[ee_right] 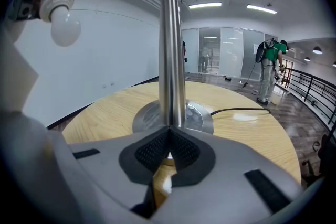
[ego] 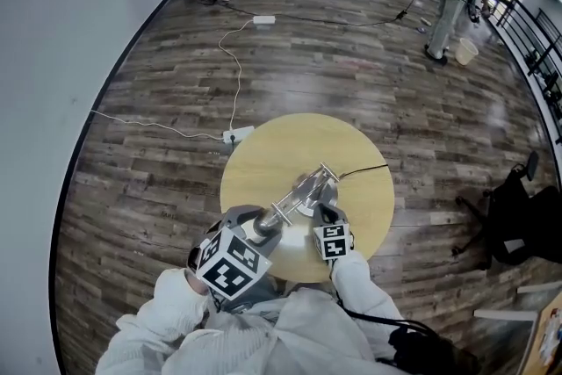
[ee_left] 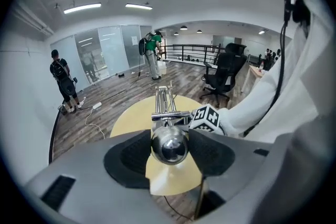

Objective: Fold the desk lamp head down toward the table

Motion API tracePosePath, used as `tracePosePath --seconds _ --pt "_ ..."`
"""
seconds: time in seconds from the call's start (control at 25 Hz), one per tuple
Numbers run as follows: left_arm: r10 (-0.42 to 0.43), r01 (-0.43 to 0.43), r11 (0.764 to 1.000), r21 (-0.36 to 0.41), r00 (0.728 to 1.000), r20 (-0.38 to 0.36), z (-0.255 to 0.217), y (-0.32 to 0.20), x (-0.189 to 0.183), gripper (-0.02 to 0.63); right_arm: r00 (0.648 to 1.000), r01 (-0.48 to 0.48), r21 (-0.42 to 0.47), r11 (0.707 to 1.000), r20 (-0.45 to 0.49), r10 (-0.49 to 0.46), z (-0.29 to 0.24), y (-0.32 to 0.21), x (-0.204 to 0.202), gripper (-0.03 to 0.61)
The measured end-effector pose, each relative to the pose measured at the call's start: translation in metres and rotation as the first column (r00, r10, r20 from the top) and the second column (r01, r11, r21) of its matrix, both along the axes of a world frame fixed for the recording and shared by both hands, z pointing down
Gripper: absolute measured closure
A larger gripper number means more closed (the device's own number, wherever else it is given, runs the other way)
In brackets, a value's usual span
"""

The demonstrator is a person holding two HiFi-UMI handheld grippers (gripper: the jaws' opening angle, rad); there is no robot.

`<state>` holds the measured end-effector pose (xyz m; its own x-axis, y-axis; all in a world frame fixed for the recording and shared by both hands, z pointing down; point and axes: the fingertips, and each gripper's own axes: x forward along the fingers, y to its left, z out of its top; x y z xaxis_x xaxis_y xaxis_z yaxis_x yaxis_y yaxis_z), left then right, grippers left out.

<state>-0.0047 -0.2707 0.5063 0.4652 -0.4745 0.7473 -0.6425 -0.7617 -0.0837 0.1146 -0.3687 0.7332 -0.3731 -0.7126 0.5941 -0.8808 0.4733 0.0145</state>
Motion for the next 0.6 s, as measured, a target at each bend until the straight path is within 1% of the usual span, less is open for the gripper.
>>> tracePosePath --seconds 0.12,0.32,0.44,0.6 --pt "-0.004 0.004 1.000 0.002 1.000 0.024 0.039 0.002 0.000 0.390 1.000 -0.005 0.003 1.000 0.000 0.005 0.001 0.001 0.001 0.566" --pt "0.000 0.001 0.999 0.040 1.000 -0.031 0.076 -0.007 0.000 0.387 1.000 -0.003 -0.003 1.000 -0.006 0.003 0.000 0.001 -0.002 0.566" --pt "0.010 -0.006 0.997 0.072 0.999 -0.051 0.098 -0.015 0.005 0.385 1.000 -0.014 -0.008 1.000 -0.005 0.014 0.002 -0.001 -0.001 0.566" --pt "0.026 -0.018 0.996 0.092 0.996 -0.080 0.122 -0.025 0.013 0.380 1.000 -0.004 -0.004 1.000 -0.001 0.004 -0.001 0.000 -0.004 0.566"
